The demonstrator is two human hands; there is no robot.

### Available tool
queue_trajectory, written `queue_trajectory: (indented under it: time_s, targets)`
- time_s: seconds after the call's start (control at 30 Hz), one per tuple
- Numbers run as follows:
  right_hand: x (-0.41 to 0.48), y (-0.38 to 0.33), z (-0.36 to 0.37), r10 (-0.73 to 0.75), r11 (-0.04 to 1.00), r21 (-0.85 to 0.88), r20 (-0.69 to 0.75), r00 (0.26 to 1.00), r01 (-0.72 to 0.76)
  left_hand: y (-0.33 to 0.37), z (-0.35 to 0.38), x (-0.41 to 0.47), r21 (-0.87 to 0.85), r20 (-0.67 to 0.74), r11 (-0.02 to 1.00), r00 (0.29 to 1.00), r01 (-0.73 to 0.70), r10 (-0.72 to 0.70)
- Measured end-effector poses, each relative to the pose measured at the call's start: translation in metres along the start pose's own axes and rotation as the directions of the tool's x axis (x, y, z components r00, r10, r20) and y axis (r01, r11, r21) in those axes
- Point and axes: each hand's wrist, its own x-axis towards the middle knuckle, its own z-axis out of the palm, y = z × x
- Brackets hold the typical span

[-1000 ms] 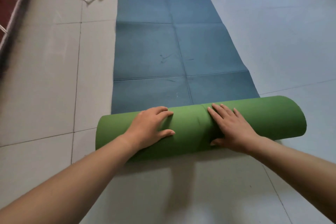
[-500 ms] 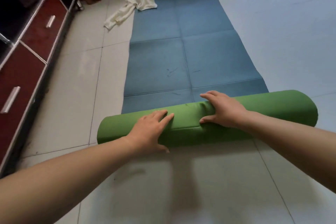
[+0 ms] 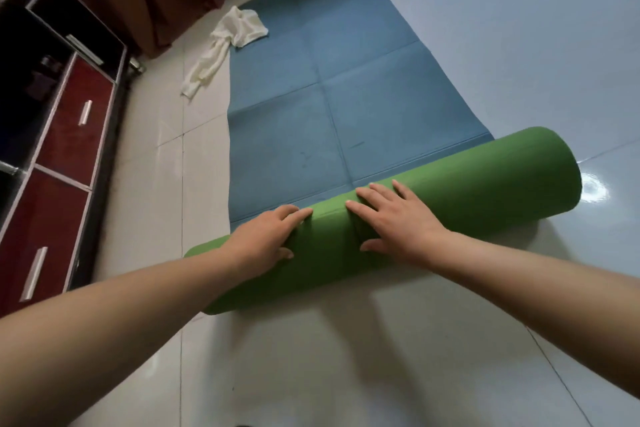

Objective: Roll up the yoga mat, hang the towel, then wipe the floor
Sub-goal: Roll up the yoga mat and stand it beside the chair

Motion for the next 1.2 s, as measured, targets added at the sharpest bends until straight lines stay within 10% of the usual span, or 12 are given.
queue_trajectory:
  time_s: [0.5,0.7,1.2]
  targets:
    - [0.058,0.001,-0.009,0.366,0.93,0.042,-0.004,0.93,-0.366,-0.055,0.035,0.069,-0.246,-0.309,0.958,0.949,-0.145,0.065]
    - [0.07,-0.009,-0.014,0.351,0.931,0.042,0.175,0.92,-0.363,-0.067,0.046,0.088,-0.615,-0.462,0.786,0.836,-0.061,-0.297]
    - [0.144,0.064,-0.032,0.047,0.996,0.063,0.29,0.956,-0.068,-0.076,0.007,0.092,-0.214,-0.246,0.976,0.966,0.032,-0.086]
